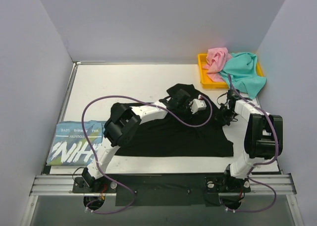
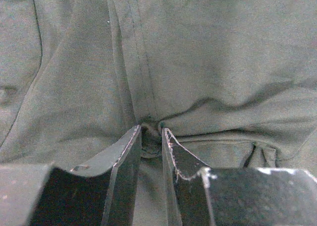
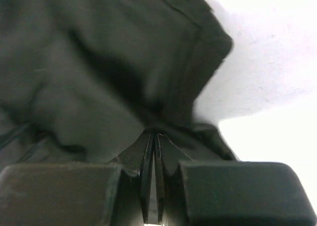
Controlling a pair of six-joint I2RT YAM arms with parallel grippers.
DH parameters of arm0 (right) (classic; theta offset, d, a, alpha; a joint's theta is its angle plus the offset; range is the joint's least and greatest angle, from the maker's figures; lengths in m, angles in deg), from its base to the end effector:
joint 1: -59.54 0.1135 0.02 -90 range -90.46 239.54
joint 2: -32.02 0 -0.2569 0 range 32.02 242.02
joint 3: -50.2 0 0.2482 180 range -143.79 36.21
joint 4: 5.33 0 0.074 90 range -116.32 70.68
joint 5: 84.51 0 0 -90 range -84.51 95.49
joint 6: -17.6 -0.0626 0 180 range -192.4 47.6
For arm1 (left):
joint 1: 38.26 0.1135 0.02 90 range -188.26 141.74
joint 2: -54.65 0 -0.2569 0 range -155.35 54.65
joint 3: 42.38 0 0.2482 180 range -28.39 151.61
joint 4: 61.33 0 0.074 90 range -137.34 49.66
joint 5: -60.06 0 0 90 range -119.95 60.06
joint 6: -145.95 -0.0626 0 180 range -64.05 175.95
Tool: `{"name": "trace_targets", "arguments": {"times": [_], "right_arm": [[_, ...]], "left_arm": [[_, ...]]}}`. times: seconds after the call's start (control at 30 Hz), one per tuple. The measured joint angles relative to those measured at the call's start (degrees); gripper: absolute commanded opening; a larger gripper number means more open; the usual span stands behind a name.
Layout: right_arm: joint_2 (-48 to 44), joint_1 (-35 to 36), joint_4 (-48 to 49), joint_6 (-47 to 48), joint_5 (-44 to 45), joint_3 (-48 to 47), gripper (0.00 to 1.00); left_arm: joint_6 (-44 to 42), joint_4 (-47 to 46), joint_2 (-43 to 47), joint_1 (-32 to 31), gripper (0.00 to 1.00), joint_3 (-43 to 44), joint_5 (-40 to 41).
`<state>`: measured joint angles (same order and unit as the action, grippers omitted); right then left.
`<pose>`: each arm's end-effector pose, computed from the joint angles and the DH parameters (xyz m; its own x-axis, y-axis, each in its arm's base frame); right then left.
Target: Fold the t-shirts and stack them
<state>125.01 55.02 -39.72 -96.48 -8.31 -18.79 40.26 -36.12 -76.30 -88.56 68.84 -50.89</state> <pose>0.3309 -0.0112 0.1543 -0.7947 0.4603 -0.3956 0.3025 0.8655 0.3993 0.3122 -0.4111 0.1302 -0.1964 0.6319 -0.7498 0.9694 0.2399 -0.0517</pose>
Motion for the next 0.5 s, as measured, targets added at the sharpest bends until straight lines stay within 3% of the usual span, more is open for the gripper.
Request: {"name": "trace_targets", "arguments": {"times": [0.27, 0.43, 0.5], "right_arm": [[4.1, -3.3, 0.1, -1.9, -0.7, 1.0, 0.00], [4.5, -3.8, -1.6, -0.9, 1.2, -2.0, 0.00], [4.5, -3.6, -2.8, 0.0, 2.6, -4.6, 0.05]], "left_arm": [[-0.8, 3.0, 0.0, -0.2, 0.38, 1.6, 1.0], [-2.3, 10.5, 0.0, -0.2, 0.63, 5.5, 1.2], [-3.0, 14.6, 0.1, -0.2, 0.66, 8.3, 0.4]]}}
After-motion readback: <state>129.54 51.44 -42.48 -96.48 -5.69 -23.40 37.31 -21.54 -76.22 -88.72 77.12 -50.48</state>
